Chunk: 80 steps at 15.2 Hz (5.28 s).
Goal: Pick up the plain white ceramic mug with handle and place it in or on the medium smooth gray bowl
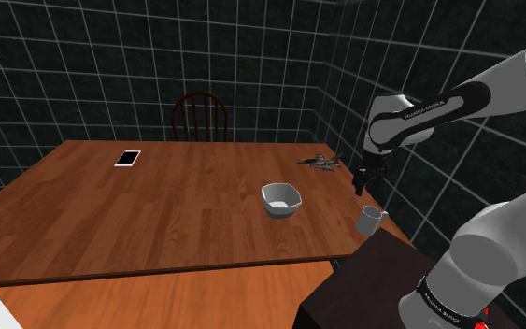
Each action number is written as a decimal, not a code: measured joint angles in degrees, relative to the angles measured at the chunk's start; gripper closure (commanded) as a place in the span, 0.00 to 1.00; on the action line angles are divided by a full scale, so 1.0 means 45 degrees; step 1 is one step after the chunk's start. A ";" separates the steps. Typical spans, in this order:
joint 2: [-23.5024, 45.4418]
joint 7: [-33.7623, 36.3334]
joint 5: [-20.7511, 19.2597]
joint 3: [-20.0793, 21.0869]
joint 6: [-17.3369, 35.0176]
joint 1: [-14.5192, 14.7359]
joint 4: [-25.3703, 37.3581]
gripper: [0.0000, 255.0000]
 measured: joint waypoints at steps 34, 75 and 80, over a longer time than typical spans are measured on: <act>0.7825 -0.2843 0.2610 -0.0997 0.6305 -0.0953 0.0827 1.00; 0.3054 0.0157 0.1053 -0.0376 -0.0362 0.0326 0.2817 1.00; 0.4474 0.0960 0.1849 0.0294 -0.0766 0.1047 0.4558 1.00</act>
